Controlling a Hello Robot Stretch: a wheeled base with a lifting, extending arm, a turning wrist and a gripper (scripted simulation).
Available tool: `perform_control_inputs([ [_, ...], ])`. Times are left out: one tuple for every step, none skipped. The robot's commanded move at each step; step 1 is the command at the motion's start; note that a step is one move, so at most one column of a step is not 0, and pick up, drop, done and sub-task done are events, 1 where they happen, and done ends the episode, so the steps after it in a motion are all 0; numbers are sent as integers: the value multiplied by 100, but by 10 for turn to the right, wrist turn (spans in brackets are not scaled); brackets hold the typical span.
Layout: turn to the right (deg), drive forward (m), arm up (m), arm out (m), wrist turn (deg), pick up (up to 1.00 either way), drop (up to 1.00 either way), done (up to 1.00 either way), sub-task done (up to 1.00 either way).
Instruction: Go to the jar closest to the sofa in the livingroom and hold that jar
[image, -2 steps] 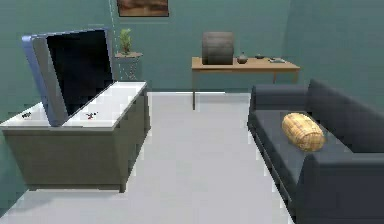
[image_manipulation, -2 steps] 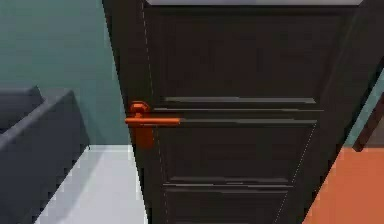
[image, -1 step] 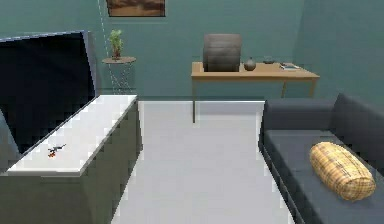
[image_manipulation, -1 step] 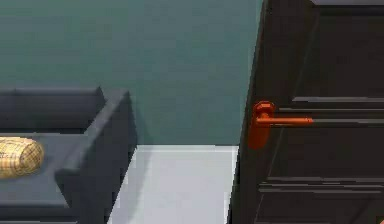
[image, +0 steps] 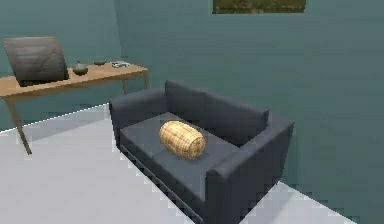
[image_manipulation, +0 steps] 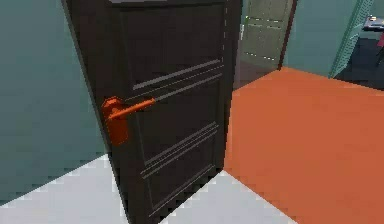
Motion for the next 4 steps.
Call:
perform_control_inputs([
  [60, 0, 0, 0, 0, 0, 0, 0, 0],
  [0, 15, 0, 0, 0, 0, 0, 0, 0],
  [-450, 0, 0, 0, 0, 0, 0, 0, 0],
  [-90, 0, 0, 0, 0, 0, 0, 0, 0],
])
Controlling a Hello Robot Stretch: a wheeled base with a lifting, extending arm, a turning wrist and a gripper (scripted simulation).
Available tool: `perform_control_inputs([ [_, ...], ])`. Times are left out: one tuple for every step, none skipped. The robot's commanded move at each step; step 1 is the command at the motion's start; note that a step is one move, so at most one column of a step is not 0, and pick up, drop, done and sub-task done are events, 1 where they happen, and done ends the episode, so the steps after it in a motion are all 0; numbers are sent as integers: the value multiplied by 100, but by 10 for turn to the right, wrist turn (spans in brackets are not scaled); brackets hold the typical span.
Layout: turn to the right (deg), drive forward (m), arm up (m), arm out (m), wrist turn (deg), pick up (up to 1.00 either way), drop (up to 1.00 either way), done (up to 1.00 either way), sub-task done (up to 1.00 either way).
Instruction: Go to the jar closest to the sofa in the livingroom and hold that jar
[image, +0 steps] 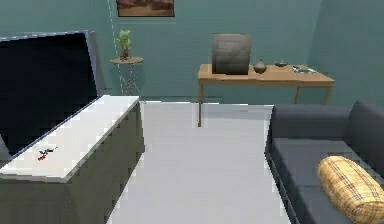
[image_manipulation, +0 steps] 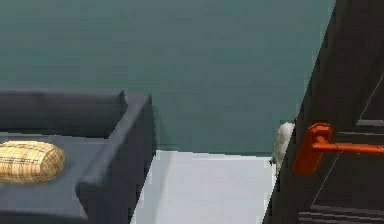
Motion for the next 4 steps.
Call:
perform_control_inputs([
  [0, 100, 0, 0, 0, 0, 0, 0, 0],
  [0, 100, 0, 0, 0, 0, 0, 0, 0],
  [-210, 0, 0, 0, 0, 0, 0, 0, 0],
  [0, 10, 0, 0, 0, 0, 0, 0, 0],
])
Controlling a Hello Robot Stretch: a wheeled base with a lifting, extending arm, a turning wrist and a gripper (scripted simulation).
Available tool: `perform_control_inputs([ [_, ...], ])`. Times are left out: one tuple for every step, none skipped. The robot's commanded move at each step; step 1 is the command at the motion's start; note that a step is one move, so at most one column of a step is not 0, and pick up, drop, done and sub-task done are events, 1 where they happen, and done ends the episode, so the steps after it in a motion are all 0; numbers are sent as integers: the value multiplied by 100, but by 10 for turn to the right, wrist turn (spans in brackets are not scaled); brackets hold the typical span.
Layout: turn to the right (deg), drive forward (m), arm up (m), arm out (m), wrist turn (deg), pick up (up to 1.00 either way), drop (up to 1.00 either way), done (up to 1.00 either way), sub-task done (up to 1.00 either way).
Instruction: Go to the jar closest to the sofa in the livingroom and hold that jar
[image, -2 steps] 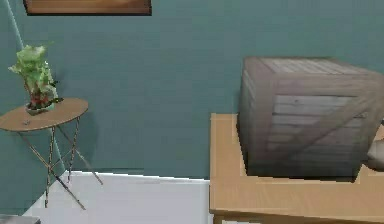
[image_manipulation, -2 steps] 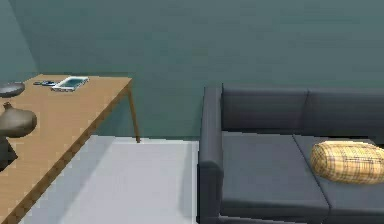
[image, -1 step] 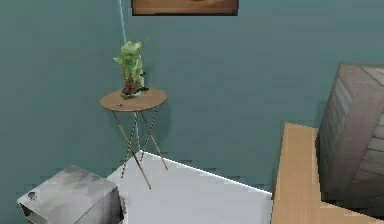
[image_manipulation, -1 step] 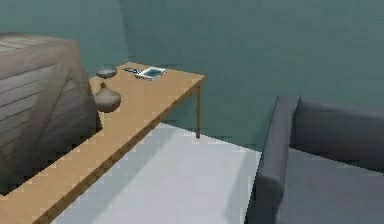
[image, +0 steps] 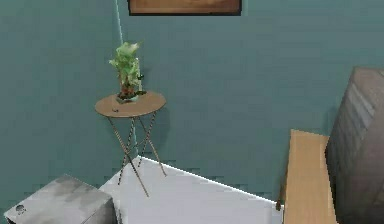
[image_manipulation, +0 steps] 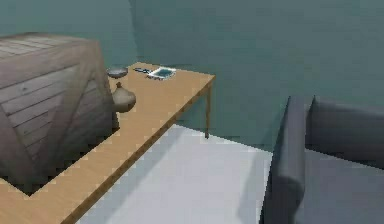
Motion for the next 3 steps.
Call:
perform_control_inputs([
  [-450, 0, 0, 0, 0, 0, 0, 0, 0],
  [450, 0, 0, 0, 0, 0, 0, 0, 0],
  [450, 0, 0, 0, 0, 0, 0, 0, 0],
])
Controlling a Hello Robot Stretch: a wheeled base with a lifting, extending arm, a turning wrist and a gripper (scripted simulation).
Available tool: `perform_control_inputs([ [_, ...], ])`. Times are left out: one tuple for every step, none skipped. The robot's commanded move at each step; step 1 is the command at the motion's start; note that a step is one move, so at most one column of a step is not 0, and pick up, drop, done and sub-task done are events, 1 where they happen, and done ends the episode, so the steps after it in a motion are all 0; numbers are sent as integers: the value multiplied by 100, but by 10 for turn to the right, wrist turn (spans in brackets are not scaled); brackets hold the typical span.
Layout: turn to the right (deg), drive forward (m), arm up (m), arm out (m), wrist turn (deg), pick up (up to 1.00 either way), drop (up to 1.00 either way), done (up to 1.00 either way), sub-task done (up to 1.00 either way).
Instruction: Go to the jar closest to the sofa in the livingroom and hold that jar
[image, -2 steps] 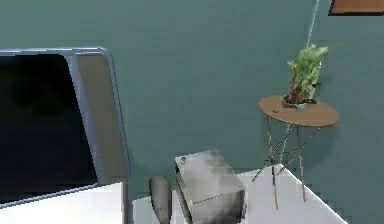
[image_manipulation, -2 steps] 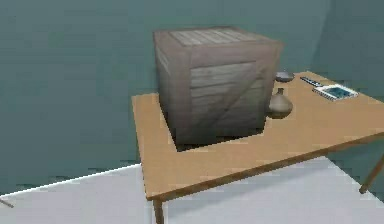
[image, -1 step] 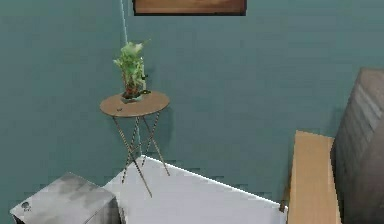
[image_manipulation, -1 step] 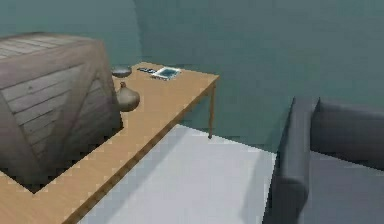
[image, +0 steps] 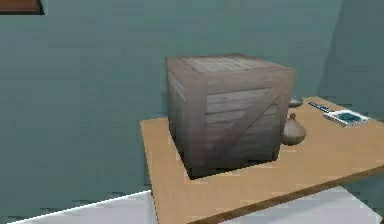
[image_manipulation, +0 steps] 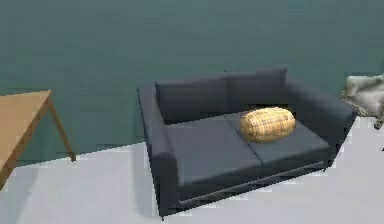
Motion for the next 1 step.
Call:
perform_control_inputs([
  [450, 0, 0, 0, 0, 0, 0, 0, 0],
])
